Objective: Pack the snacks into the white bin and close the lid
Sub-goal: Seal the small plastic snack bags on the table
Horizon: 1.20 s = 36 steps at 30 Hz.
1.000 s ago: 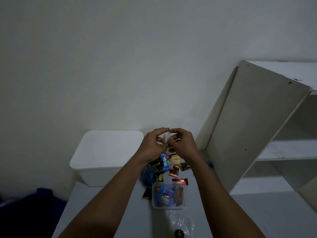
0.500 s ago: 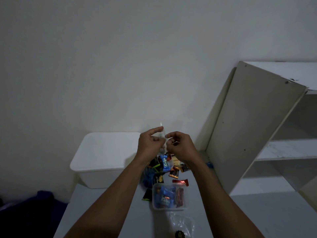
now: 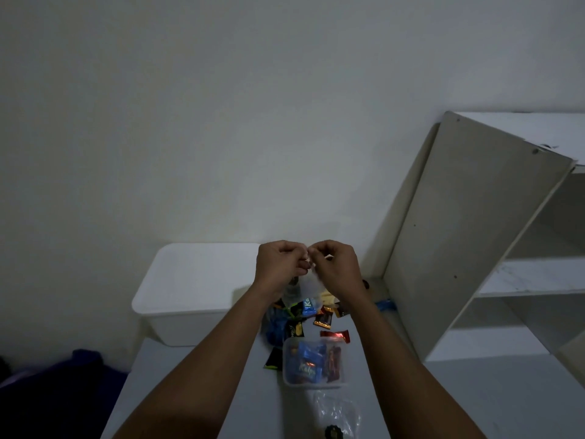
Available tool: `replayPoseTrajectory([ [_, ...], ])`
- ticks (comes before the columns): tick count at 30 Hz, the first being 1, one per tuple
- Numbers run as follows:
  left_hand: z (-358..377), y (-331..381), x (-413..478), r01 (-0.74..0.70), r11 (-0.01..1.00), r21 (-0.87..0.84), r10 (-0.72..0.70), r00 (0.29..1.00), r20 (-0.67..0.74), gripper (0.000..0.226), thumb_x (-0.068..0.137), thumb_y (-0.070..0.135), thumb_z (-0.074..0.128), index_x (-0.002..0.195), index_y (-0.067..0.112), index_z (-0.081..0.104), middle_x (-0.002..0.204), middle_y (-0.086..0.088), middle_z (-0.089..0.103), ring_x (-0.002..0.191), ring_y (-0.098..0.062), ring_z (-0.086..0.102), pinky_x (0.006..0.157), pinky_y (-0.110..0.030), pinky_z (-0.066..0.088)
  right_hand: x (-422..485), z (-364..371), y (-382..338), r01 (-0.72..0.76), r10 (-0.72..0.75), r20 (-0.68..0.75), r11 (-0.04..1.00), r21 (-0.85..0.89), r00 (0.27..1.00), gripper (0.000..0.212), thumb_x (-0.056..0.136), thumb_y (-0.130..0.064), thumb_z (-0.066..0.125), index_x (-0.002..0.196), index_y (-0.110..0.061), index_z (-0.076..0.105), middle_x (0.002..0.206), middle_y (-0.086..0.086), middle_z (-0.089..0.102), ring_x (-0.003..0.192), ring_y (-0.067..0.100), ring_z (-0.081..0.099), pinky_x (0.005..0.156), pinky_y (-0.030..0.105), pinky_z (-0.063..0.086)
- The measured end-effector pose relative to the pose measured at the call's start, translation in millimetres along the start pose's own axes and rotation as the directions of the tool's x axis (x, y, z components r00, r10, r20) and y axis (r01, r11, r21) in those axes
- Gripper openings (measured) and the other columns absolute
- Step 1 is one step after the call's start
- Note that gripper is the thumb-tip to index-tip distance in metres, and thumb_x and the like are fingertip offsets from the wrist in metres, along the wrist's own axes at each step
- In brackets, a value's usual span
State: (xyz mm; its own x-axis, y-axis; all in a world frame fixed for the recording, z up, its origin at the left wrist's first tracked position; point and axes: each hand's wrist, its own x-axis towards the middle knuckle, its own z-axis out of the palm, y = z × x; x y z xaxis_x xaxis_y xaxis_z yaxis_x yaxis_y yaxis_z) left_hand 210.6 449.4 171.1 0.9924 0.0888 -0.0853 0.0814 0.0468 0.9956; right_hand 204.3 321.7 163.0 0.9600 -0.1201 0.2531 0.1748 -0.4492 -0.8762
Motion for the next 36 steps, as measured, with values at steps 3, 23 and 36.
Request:
replayPoseTrajectory([
  [3,-0.9,-0.7,2.3,-0.003,1.0,0.002,0.003,1.0,0.003,0.015,0.092,0.017,0.067,0.089,0.003,0.072,0.072,-0.011,0.071,0.063,-0.021,0.07,0.07,-0.039,0.06,1.4,-0.4,-1.7,0.014,-0.013,0.03,0.999,-0.031,0.999,0.018,0.096,-0.02,0.06,0.09,-0.01,0.074,0.074,-0.001,0.069,0.065,0.011,0.065,0.064,0.03,0.055],
  [23,27.9,-18.9,7.6,0.105,0.963,-0.248,-0.142,0.981,-0.136,0.017,0.092,0.026,0.064,0.095,0.011,0.071,0.099,-0.003,0.072,0.095,-0.017,0.067,0.079,-0.038,0.051,-50.9,-25.1,70.1,-0.289,0.194,0.426,0.942,0.172,0.884,0.09,0.062,-0.052,0.087,0.141,-0.037,0.046,0.131,-0.011,0.058,0.116,0.014,0.061,0.088,0.038,0.058],
  [36,103.5,-150.8,-45.9,0.258,0.957,0.129,-0.275,0.951,0.141,0.033,0.086,0.008,0.07,0.114,0.013,0.053,0.114,-0.003,0.058,0.093,-0.015,0.059,0.065,-0.025,0.05,-105.4,-89.5,170.1,-0.676,0.662,0.146,0.701,0.229,0.735,0.01,0.098,-0.027,0.058,0.092,-0.019,0.06,0.099,0.012,0.068,0.086,0.029,0.064,0.07,0.047,0.053],
])
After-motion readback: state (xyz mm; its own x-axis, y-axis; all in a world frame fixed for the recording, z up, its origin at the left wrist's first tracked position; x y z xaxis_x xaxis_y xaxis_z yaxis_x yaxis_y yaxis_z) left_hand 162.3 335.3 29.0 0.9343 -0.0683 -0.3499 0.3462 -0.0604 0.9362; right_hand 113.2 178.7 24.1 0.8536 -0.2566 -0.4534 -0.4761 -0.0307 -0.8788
